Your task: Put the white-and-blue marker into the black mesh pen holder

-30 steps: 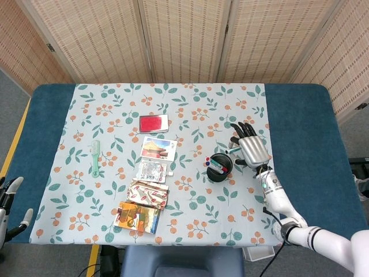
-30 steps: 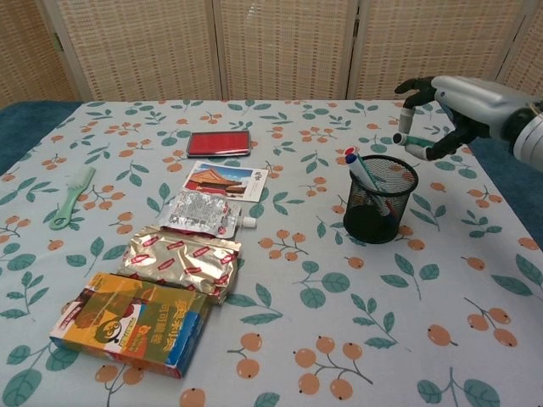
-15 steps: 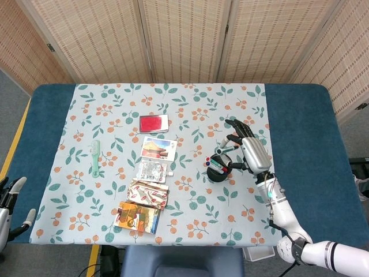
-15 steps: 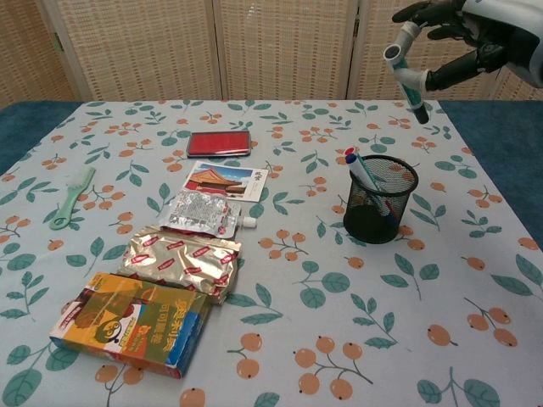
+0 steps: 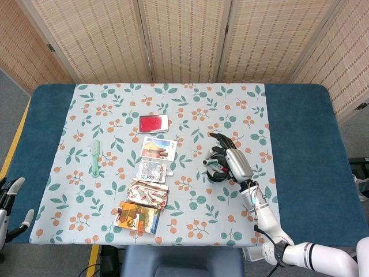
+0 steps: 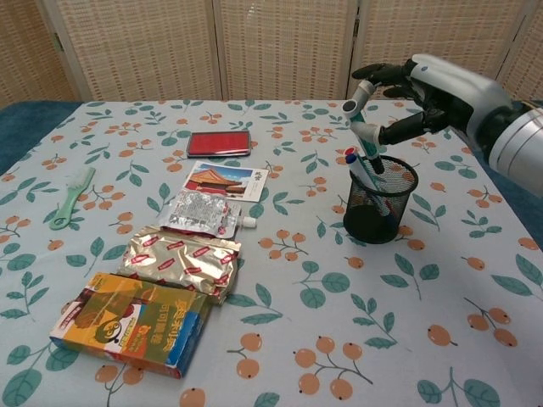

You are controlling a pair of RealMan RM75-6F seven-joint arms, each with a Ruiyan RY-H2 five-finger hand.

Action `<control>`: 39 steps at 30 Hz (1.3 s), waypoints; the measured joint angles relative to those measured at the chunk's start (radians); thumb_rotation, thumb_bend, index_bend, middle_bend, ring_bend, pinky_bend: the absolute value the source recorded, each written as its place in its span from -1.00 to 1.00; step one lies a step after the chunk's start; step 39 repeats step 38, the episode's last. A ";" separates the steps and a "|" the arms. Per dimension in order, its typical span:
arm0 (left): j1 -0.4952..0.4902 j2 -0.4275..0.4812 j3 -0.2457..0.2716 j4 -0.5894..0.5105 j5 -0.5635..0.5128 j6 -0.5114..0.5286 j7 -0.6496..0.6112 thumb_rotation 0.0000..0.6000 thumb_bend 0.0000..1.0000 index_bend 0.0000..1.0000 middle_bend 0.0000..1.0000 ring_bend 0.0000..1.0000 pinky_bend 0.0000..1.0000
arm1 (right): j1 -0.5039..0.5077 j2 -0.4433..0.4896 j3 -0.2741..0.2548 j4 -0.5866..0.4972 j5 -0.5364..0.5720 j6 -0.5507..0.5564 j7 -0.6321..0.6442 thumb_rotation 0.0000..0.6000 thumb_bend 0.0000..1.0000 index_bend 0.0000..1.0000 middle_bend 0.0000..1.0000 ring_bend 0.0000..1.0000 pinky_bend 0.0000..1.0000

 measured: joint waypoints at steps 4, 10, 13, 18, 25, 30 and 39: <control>0.002 0.001 -0.001 -0.001 0.000 0.003 -0.002 1.00 -0.19 -0.87 -0.67 -0.91 -0.47 | -0.007 -0.008 -0.019 0.028 -0.023 0.004 0.019 1.00 -0.38 -0.31 -0.99 -1.00 -1.00; 0.000 -0.001 0.000 -0.001 -0.002 -0.004 0.003 1.00 -0.19 -0.87 -0.67 -0.91 -0.47 | -0.025 0.018 -0.028 0.039 -0.059 0.029 0.042 1.00 -0.47 -0.98 -1.00 -1.00 -1.00; -0.003 -0.002 -0.001 0.000 -0.004 -0.009 0.005 1.00 -0.20 -0.87 -0.67 -0.91 -0.47 | -0.041 0.050 -0.029 0.015 -0.075 0.057 0.036 1.00 -0.49 -1.00 -1.00 -1.00 -1.00; -0.004 -0.004 0.000 0.000 -0.003 -0.009 0.009 1.00 -0.20 -0.87 -0.67 -0.91 -0.47 | -0.071 0.131 -0.039 -0.042 -0.105 0.086 0.024 1.00 -0.49 -1.00 -1.00 -1.00 -1.00; -0.006 -0.006 -0.003 0.001 -0.009 -0.014 0.011 1.00 -0.19 -0.87 -0.67 -0.91 -0.47 | -0.133 0.340 -0.120 -0.099 -0.173 0.106 -0.111 1.00 -0.49 -1.00 -1.00 -1.00 -1.00; -0.014 -0.013 -0.001 0.000 -0.010 -0.033 0.029 1.00 -0.19 -0.87 -0.67 -0.91 -0.47 | -0.233 0.415 -0.193 -0.089 -0.223 0.206 -0.296 1.00 -0.48 -1.00 -1.00 -1.00 -1.00; -0.018 -0.024 0.006 -0.001 0.001 -0.040 0.057 1.00 -0.19 -0.87 -0.67 -0.91 -0.47 | -0.427 0.383 -0.251 0.046 -0.260 0.453 -0.377 1.00 -0.45 -1.00 -1.00 -1.00 -1.00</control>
